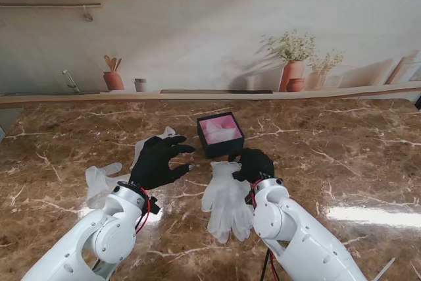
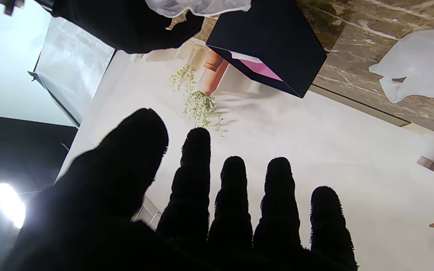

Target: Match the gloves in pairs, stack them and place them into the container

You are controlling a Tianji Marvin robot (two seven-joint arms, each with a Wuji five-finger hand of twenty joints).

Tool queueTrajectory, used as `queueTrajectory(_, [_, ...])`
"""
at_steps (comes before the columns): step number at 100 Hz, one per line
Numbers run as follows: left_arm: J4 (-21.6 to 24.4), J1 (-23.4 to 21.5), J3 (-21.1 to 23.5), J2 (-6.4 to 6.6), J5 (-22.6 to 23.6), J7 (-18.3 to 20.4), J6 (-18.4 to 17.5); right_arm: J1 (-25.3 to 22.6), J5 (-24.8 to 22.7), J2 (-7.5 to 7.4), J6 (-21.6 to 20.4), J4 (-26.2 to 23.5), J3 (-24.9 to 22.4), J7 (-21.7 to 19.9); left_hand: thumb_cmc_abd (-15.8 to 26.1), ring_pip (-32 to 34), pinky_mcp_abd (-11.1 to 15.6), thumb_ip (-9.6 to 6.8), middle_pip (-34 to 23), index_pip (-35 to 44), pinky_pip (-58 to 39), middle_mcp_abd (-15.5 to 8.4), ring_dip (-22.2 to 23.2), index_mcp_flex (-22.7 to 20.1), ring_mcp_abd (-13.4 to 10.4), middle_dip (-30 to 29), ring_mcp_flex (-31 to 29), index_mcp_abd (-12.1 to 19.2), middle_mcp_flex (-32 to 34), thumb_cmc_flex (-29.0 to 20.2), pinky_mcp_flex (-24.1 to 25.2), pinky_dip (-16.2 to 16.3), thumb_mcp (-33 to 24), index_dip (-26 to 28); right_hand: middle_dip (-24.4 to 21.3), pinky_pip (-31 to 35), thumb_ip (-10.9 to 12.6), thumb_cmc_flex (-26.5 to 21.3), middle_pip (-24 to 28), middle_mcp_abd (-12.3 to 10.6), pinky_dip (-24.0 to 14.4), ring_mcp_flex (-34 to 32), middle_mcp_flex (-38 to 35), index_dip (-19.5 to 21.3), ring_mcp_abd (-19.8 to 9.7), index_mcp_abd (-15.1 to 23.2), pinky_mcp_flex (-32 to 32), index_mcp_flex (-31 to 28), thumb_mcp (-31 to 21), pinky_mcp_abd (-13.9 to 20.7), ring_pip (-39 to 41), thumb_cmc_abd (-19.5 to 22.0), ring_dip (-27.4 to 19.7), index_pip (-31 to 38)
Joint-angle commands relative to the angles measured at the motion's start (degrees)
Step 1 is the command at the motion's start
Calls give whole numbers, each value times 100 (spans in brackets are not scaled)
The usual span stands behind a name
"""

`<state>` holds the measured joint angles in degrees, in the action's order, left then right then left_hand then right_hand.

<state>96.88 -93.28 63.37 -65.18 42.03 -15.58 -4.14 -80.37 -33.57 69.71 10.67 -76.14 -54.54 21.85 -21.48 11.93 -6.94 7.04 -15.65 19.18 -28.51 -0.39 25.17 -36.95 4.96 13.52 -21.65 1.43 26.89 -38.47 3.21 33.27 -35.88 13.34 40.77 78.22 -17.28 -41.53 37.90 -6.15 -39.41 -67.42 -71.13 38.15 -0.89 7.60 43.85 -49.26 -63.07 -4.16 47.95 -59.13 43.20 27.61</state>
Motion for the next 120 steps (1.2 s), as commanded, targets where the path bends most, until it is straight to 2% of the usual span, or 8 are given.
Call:
queueTrajectory(1, [18, -27, 3, 5, 24, -4, -16, -88, -12, -93, -48, -126, -75, -149, 161, -183, 15, -92, 171, 124, 197, -234, -72, -111, -325, -62, 113, 197, 102, 34, 104, 64, 180, 88, -236, -121, 12, -266, 258, -80, -148, 88, 44, -668, -86, -296, -58, 202, -183, 54, 115, -63, 125, -651])
queueTrajectory(11, [18, -29, 11, 6, 28, -3, -28, -218, -86, -136, -91, -298, -193, -212, 157, -185, 11, -93, 168, 139, 231, -240, -76, -113, -325, -62, 97, 188, 121, 20, 99, 91, 182, 98, -349, -220, 31, -309, 204, 43, -193, 59, -29, -1054, 43, -233, -27, -395, -189, -156, 76, -53, 63, 164])
queueTrajectory(16, [20, -28, 15, 5, 23, -3, -30, -272, -137, -144, -137, -344, -238, -175, 167, -191, 11, -91, 173, 143, 239, -249, -78, -115, -324, -65, 107, 203, 112, 26, 99, 111, 186, 101, -78, -208, 27, -300, -104, 25, -179, -23, -162, -2034, 80, 238, 58, -540, -181, -187, -14, -68, 10, 1730])
queueTrajectory(26, [23, -23, 22, 5, 20, 2, -37, -367, -262, -143, -322, -370, -326, 52, 170, -191, 6, -91, 173, 140, 253, -241, -77, -107, -308, -65, 110, 186, 109, 19, 97, 141, 195, 101, 119, -181, -23, -208, -273, -114, -153, -122, -287, -1549, 39, 1147, 164, -796, -208, -167, -140, -136, -101, 2677])
queueTrajectory(33, [20, -20, 25, 5, 27, -9, -49, -444, -287, -138, -601, -363, -409, 216, 176, -189, 8, -91, 172, 147, 259, -233, -76, -120, -322, -64, 108, 197, 110, 20, 95, 162, 203, 104, 335, -244, -7, -206, -481, -194, -174, 0, -283, -795, -15, 1423, 8, -1098, -229, -118, -267, -62, -76, 2753])
queueTrajectory(51, [17, -24, 34, 8, 36, -10, -65, -711, -290, -146, -1709, -239, -663, 549, 188, -185, 1, -93, 171, 154, 277, -220, -76, -131, -308, -64, 100, 197, 118, 16, 95, 201, 219, 108, 549, -295, 50, -161, -514, -417, -489, 581, -13, -61, -262, 1613, -566, -1085, -228, 106, -358, 198, 97, 2507])
queueTrajectory(84, [33, 21, -1, 26, 52, 78, -133, -1473, -340, -285, -3245, -442, -1290, 317, 197, -191, 2, -97, 186, 142, 333, -190, -79, -118, -301, -72, 112, 219, 106, 16, 95, 243, 238, 105, 589, -461, 3, -115, -521, -624, -649, 1280, -125, 73, -538, 1787, -1091, -1233, -324, 191, -541, 28, 324, 2336])
queueTrajectory(120, [53, 48, -22, 40, 40, 168, -145, -1822, -1362, -568, -3551, -650, -1335, 61, 227, -213, 10, -101, 205, 133, 391, -202, -89, -102, -312, -84, 139, 236, 83, 15, 97, 273, 260, 102, 577, -734, -69, -3, -623, -579, -625, 1257, -195, -47, -536, 1778, -1238, -1210, -412, 82, -837, -53, 224, 2252])
